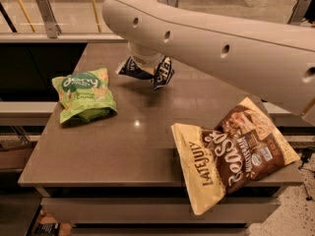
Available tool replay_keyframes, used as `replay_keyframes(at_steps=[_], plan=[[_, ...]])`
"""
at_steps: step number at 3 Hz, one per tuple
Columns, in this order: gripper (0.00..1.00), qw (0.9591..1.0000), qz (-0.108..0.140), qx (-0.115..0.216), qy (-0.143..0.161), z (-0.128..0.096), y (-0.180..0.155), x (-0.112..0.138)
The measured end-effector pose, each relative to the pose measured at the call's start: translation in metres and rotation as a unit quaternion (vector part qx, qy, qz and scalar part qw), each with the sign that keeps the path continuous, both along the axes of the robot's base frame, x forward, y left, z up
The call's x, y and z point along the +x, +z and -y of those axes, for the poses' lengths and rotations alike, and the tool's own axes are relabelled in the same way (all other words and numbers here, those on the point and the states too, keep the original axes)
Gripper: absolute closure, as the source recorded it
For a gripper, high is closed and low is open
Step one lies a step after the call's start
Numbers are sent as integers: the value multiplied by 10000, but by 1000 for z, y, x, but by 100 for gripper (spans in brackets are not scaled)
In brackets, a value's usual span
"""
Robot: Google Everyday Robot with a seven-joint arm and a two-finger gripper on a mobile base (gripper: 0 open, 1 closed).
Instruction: Move blue chip bag near green rice chip bag
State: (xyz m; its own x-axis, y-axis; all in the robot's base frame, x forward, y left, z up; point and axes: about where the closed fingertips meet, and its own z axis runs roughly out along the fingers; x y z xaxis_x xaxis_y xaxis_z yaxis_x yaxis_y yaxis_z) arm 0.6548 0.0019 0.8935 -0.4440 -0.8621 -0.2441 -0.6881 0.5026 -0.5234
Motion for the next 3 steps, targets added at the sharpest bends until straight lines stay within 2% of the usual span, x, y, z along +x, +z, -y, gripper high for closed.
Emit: replay_keyframes(at_steps=[2, 3], plan=[[100, 9979, -537, 306, 182, -30, -28, -7], [84, 9979, -539, 307, 180, -29, -28, -8]])
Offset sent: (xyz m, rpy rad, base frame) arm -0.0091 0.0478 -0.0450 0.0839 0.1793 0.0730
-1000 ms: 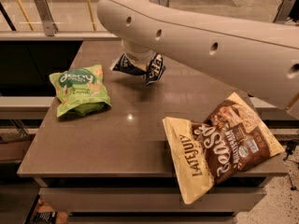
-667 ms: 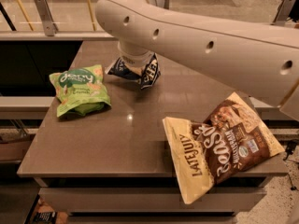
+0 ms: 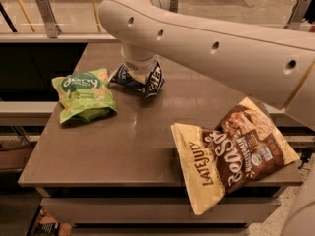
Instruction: Move blue chip bag near green rice chip bag
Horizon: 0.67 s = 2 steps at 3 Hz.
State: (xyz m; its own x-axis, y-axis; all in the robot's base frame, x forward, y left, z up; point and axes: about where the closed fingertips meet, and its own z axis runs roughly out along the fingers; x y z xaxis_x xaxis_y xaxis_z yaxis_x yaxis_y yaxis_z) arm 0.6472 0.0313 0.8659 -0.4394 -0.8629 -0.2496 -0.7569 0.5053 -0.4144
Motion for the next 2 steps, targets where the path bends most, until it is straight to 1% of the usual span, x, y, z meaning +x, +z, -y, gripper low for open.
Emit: replay_keyframes(at_steps=[2], plan=[[37, 10000, 5, -6, -3, 1, 1, -1]])
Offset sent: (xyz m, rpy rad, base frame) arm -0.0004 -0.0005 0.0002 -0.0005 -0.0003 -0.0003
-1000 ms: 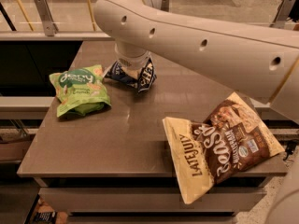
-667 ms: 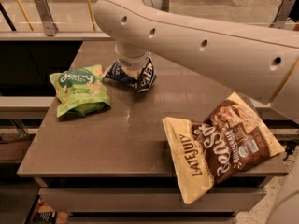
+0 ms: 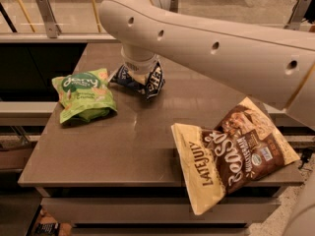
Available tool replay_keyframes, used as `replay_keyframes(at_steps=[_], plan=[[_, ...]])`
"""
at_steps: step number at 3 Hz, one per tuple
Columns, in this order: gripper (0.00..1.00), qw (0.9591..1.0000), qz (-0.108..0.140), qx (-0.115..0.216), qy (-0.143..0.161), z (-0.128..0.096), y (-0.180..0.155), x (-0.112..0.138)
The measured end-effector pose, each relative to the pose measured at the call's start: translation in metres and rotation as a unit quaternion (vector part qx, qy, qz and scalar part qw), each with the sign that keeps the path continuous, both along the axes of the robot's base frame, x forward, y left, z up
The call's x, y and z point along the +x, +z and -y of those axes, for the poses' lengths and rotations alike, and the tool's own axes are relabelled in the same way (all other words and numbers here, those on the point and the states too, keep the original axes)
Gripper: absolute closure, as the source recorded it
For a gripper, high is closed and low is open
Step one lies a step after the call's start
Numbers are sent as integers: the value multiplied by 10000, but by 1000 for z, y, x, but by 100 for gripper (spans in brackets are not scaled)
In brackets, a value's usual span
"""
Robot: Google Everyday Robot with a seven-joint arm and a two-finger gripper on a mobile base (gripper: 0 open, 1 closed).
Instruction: Move blue chip bag near green rice chip bag
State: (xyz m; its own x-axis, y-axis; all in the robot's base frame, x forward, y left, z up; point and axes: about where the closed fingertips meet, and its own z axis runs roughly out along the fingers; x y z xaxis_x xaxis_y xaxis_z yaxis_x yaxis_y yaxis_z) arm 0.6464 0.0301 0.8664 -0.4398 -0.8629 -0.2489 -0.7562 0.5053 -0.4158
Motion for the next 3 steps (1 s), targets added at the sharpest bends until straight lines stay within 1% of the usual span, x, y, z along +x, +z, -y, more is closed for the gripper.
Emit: replay_keyframes(at_steps=[1, 2, 3], plan=[[13, 10000, 3, -3, -1, 1, 0, 0], [0, 10000, 6, -7, -3, 1, 1, -1], [0, 10000, 6, -7, -3, 1, 1, -1]])
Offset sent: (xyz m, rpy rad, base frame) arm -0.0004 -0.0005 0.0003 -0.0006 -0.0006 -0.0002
